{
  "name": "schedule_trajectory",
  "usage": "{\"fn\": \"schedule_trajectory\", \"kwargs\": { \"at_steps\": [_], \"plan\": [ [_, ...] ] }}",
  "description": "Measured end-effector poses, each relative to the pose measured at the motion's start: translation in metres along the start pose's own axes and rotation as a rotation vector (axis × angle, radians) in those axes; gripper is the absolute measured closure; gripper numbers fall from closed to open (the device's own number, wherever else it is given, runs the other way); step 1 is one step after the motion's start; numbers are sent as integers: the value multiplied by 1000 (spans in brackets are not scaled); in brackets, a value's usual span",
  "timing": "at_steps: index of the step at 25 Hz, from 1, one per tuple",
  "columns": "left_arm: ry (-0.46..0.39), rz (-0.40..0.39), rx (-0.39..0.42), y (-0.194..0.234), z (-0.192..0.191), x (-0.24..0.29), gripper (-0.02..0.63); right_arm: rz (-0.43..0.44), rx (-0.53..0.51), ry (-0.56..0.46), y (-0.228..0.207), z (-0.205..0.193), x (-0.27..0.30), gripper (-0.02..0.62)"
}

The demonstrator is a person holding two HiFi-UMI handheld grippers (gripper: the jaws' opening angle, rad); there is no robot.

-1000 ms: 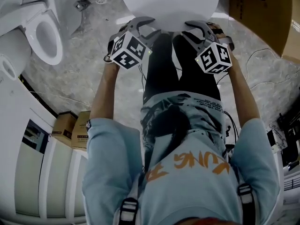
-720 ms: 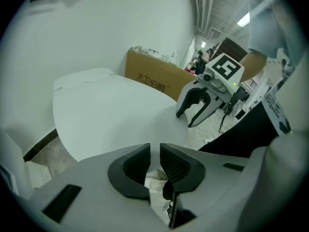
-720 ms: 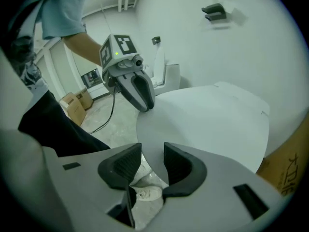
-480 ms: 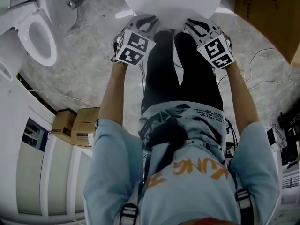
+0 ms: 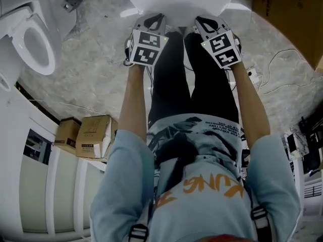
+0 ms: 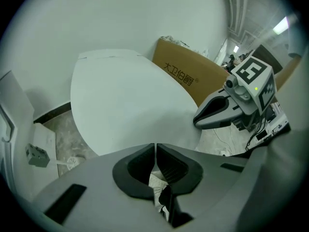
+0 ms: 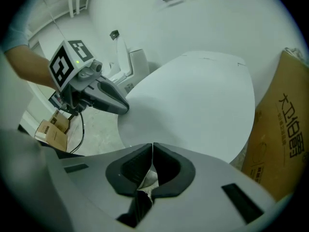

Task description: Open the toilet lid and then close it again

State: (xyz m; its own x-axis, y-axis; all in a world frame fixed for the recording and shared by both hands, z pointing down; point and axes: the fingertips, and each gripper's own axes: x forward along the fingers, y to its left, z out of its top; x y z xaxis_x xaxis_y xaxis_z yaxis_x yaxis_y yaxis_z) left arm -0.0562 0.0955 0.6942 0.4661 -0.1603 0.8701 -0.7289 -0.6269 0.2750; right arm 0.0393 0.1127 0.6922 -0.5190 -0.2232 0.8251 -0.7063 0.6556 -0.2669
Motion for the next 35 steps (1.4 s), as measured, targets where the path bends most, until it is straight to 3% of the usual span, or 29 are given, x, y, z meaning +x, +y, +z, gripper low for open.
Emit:
{"fn": "schedule_trajectory", "kwargs": {
  "at_steps": [8,13,18,22,28,35],
  "plan": [
    [-16,49,-31,3,-1,9,571,-65,78,6,-7,-4,5,580],
    [0,24,-84,-6,6,2,580,-52,222,-55,-4,11,-3,581],
    [-200,70,-149,-13,81,-36,580,-56,245,-226,-12,72,-38,581],
    [-350,186,-82,-23,147,-98,580,-48,242,-369,-13,131,-89,581],
    [-565,292,-101,-29,237,-192,580,-89,214,-582,-25,217,-182,581],
    [-782,416,-54,-58,317,-308,580,-145,85,-779,-14,294,-296,581]
  ]
}}
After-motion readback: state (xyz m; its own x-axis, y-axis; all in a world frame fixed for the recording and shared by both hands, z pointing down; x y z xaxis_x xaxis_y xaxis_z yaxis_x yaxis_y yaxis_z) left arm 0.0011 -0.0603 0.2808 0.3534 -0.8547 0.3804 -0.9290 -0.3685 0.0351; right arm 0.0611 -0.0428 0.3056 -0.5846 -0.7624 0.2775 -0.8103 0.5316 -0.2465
